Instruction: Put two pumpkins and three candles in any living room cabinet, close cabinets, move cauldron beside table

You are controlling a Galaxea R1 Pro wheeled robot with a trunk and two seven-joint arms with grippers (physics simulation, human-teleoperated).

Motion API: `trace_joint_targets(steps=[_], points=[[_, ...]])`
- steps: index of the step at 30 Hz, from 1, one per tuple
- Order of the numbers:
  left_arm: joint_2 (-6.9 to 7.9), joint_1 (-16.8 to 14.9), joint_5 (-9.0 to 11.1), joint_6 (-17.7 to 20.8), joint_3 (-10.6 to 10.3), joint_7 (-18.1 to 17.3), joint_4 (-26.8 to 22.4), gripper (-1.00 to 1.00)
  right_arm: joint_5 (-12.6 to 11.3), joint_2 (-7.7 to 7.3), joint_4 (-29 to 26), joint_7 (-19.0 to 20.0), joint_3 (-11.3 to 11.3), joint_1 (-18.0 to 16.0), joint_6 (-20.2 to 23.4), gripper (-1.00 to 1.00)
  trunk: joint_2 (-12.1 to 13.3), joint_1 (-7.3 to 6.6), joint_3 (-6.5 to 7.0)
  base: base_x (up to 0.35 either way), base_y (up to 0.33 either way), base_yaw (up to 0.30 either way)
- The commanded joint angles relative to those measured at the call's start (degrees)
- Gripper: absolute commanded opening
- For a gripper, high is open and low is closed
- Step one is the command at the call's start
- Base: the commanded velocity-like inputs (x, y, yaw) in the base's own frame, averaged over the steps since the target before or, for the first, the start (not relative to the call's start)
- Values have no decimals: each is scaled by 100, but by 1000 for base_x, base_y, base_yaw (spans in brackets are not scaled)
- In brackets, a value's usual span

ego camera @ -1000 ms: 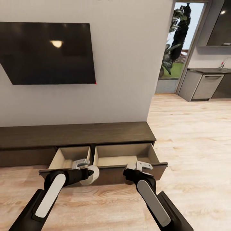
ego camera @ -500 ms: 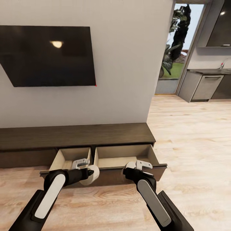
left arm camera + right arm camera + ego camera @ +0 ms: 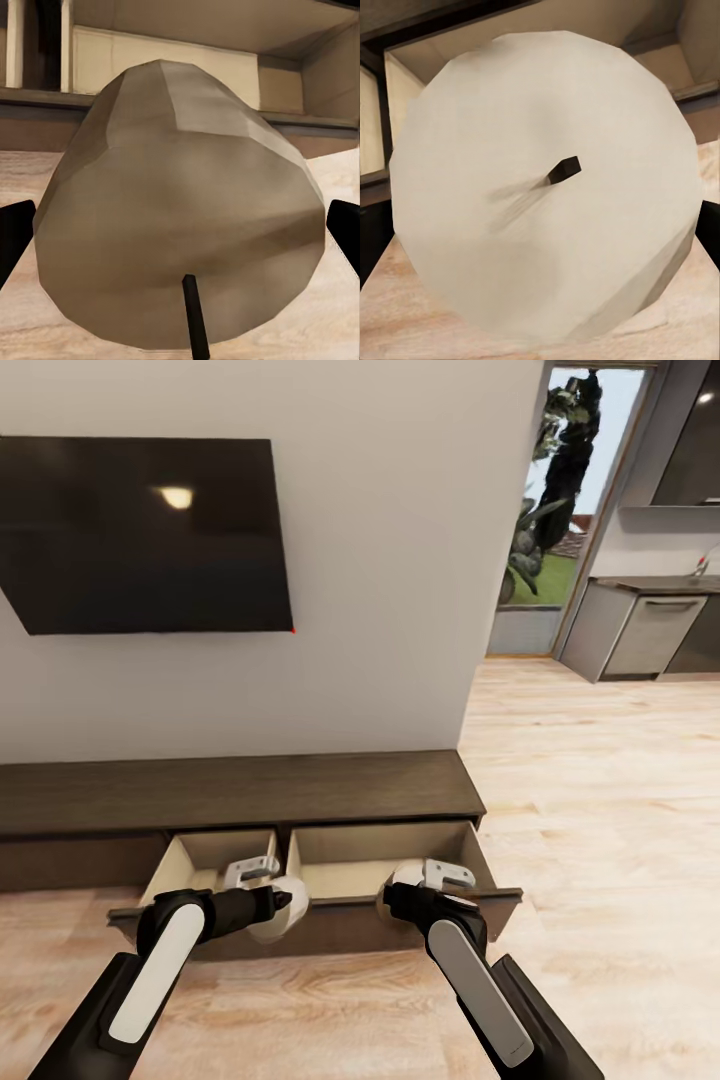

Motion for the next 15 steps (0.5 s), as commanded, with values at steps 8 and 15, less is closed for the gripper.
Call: trace_joint_targets(steps=[8, 15], points=[[4, -6, 62, 8, -14, 60, 5, -100, -48, 1, 1, -42, -4, -6, 21, -100, -3, 3, -5, 323, -41, 59], [4, -6, 47, 8, -19, 60, 15, -100, -49, 1, 2, -42, -4, -6, 21, -100, -3, 3, -5, 325, -85, 2]])
